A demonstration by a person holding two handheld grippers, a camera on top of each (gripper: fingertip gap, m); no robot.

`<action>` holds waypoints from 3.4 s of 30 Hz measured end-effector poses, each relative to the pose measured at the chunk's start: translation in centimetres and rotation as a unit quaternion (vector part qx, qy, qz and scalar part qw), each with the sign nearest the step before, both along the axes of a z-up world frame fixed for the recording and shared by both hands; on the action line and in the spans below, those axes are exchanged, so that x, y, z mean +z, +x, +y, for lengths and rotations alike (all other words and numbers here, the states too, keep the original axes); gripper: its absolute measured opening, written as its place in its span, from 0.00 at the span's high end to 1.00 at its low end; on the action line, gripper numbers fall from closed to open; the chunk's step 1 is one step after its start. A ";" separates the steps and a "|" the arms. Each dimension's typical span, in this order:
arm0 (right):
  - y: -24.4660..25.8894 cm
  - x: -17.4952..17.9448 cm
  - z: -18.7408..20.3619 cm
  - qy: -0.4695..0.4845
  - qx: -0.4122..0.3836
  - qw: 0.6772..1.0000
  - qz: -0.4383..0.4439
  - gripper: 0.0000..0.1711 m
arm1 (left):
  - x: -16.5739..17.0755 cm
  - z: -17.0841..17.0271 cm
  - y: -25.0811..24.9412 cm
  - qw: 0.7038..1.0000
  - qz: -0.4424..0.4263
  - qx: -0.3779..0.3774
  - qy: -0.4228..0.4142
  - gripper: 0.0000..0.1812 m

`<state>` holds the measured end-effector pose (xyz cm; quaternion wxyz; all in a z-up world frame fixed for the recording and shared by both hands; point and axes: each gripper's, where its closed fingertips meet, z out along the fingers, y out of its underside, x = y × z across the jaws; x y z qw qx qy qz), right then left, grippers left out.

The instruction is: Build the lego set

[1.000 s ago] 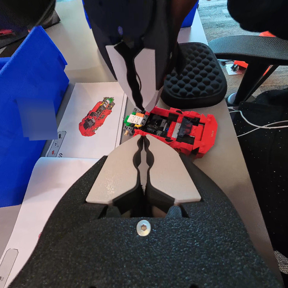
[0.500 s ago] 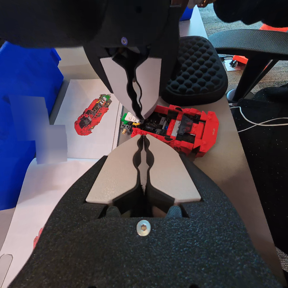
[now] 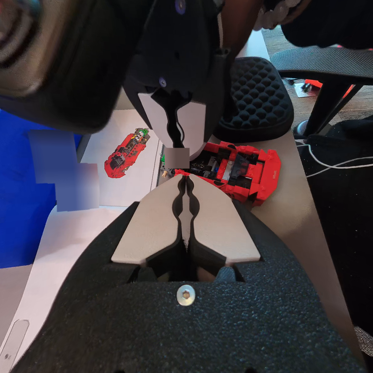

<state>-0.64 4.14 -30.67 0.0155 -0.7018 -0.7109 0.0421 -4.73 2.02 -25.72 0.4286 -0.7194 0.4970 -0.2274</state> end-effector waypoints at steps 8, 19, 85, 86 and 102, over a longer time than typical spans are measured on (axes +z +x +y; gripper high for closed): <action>1.1 7.0 0.7 -0.065 0.111 0.969 0.209 0.66 | 1.7 -0.7 -1.5 0.999 0.011 0.039 0.006 0.87; 4.4 0.1 0.0 -0.185 0.101 0.948 0.240 0.49 | -1.8 -6.7 -0.2 0.985 0.040 0.167 0.002 0.61; -0.6 -0.5 6.4 -0.070 -0.089 0.957 0.265 0.43 | -5.5 8.9 -9.0 0.978 0.134 0.154 -0.048 1.00; -0.9 -0.4 6.3 -0.076 -0.092 0.954 0.276 0.45 | -5.3 8.8 -9.1 0.978 0.134 0.154 -0.045 1.00; -1.7 1.3 5.6 -0.115 -0.106 0.928 0.339 0.48 | -0.8 9.2 -2.3 0.934 0.228 0.199 0.190 0.94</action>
